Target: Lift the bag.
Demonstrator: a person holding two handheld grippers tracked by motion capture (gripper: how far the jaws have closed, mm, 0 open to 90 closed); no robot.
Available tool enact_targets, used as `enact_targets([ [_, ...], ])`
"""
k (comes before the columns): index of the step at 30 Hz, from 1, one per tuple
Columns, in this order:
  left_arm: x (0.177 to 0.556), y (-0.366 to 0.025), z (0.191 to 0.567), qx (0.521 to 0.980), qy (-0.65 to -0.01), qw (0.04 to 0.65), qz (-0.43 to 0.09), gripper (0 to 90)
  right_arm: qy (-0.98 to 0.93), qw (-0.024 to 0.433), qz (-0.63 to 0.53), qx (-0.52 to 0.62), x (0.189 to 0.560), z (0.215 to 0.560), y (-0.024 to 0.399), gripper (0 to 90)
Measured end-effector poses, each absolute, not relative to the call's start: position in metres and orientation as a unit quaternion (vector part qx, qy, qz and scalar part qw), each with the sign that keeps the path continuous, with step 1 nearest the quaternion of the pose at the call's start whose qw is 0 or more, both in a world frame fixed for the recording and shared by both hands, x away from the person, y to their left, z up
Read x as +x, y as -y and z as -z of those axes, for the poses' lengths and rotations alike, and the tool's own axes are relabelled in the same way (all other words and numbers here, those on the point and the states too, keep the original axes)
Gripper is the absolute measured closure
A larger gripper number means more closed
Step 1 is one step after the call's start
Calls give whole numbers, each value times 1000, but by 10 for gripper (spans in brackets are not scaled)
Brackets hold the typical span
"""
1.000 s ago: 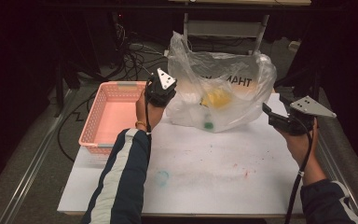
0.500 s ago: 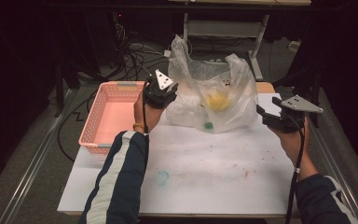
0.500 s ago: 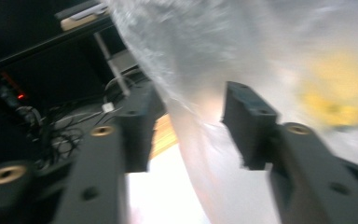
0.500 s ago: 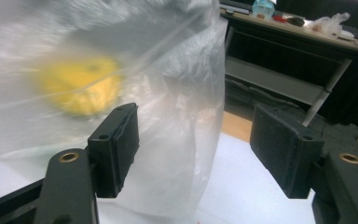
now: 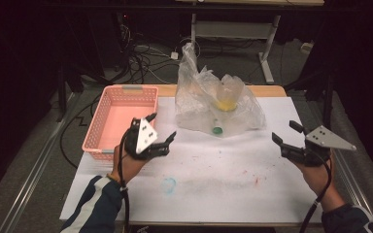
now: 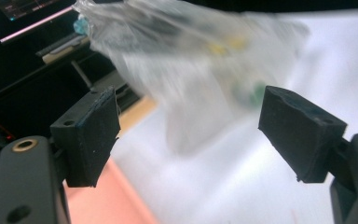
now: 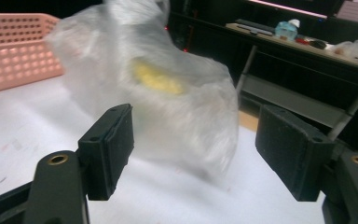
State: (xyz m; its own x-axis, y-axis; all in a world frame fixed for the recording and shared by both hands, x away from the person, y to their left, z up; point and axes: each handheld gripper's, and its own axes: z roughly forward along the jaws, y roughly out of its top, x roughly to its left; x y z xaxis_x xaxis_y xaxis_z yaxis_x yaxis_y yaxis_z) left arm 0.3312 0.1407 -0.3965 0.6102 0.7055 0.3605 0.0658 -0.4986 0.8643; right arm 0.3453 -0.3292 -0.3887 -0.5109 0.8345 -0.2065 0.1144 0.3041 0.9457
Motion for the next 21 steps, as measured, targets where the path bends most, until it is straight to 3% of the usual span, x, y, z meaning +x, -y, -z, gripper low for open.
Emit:
enact_targets([
  [9, 288, -167, 450, 816, -281, 389, -322, 172, -748, 348, -482, 294, 305, 432, 324, 243],
  [21, 282, -170, 447, 812, -275, 391, -335, 172, -766, 347, -471, 268, 300, 438, 310, 236],
])
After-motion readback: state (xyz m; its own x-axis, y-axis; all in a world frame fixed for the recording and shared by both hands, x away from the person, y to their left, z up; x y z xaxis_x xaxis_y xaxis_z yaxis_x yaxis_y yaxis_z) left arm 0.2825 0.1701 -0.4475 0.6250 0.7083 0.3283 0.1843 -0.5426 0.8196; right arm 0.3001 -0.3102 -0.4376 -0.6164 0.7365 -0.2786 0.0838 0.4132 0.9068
